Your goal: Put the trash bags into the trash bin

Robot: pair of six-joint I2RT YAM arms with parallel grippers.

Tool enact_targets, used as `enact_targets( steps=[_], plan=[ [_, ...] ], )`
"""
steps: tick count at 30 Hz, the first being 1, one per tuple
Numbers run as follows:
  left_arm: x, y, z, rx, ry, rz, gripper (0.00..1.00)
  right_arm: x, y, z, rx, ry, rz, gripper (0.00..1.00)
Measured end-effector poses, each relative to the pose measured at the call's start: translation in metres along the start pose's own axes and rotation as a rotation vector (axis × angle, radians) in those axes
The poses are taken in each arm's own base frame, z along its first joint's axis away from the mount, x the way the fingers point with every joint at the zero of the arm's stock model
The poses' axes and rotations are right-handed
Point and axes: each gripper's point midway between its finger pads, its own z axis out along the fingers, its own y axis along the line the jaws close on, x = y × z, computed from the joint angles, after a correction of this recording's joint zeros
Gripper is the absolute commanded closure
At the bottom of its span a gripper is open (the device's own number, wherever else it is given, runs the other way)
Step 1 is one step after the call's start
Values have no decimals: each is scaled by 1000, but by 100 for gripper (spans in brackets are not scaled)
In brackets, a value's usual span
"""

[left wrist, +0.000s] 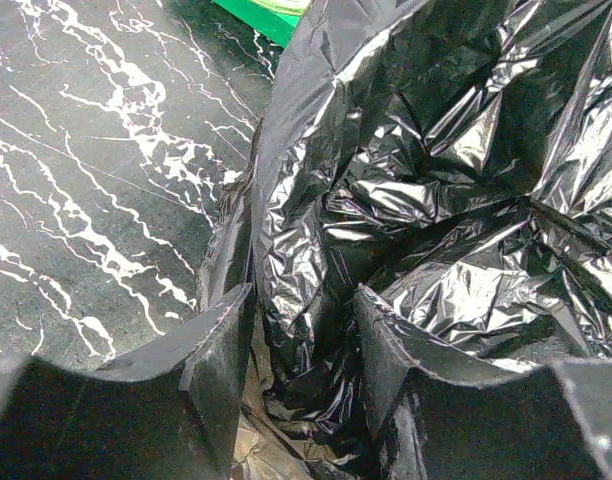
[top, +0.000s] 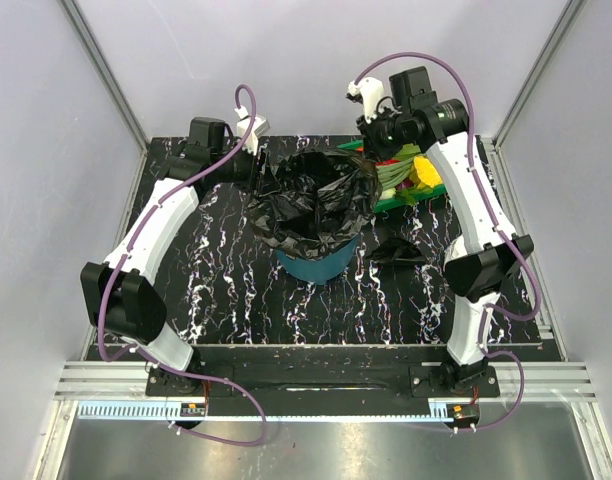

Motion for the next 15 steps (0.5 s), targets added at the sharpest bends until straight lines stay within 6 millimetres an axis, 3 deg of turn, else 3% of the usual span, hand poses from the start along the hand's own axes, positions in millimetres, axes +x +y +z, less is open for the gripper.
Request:
enact_targets(
  steps=[8, 15],
  plan=[
    [0, 0, 0, 0, 0, 10, 45, 38, 5, 18, -23, 94, 12, 89],
    [0, 0, 0, 1, 0, 14, 43, 53, 3, 29, -15, 113, 1, 89]
  ],
)
